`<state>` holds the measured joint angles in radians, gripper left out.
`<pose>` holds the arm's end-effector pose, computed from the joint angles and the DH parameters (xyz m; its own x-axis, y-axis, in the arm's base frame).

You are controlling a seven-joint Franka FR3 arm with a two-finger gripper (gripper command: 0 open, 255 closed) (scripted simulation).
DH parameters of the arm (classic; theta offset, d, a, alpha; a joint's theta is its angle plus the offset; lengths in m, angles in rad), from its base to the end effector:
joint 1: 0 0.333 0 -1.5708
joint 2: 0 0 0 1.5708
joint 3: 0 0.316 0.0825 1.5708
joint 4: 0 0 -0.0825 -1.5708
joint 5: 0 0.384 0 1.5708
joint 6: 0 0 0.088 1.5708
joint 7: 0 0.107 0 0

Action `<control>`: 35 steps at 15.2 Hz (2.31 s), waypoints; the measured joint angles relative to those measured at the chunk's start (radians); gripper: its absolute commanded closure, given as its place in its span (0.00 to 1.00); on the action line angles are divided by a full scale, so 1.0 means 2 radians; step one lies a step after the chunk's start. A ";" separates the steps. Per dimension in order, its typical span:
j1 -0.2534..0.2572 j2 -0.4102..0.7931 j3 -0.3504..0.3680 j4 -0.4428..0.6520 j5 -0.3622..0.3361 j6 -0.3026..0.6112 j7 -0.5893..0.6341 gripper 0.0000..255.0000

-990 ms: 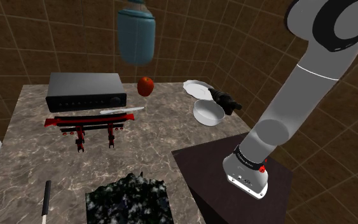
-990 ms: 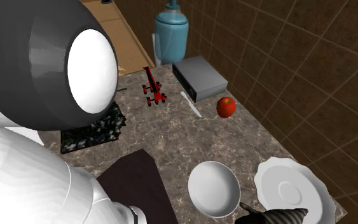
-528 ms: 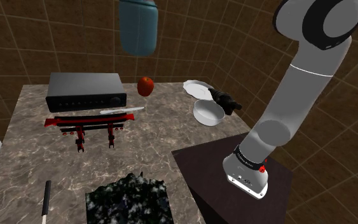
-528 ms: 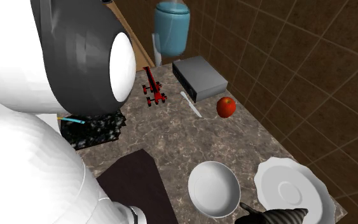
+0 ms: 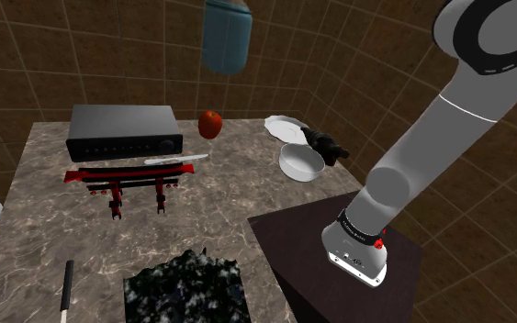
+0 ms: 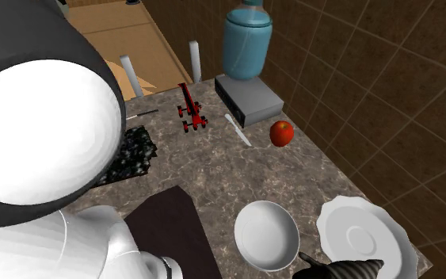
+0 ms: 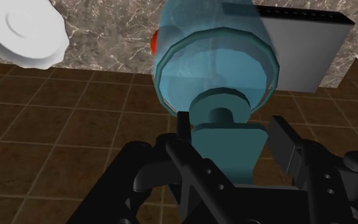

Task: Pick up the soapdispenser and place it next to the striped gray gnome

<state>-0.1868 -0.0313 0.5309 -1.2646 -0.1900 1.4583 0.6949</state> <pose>0.4931 0.1607 0.7718 0.8838 -0.3638 0.2941 -0.3827 -0.9238 0.0074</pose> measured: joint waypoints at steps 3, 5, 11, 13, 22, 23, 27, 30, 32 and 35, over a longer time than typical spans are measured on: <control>-0.021 -0.014 -0.025 -0.017 0.017 0.012 -0.041 1.00; -0.036 -0.025 -0.044 -0.034 0.029 0.025 -0.071 1.00; -0.067 -0.031 -0.088 -0.044 0.047 0.039 -0.143 1.00; -0.079 -0.027 -0.103 -0.040 0.052 0.040 -0.167 1.00; -0.128 0.020 -0.160 0.011 0.068 0.044 -0.273 1.00; -0.132 0.023 -0.164 0.014 0.070 0.044 -0.281 1.00; -0.136 0.008 -0.168 -0.029 0.075 0.072 -0.288 1.00; -0.138 -0.008 -0.170 -0.069 0.079 0.097 -0.290 1.00; -0.138 -0.017 -0.171 -0.096 0.081 0.115 -0.290 1.00; -0.138 -0.026 -0.172 -0.127 0.083 0.137 -0.290 1.00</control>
<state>-0.4637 -0.0826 0.1879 -1.5180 -0.0249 1.7319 0.1153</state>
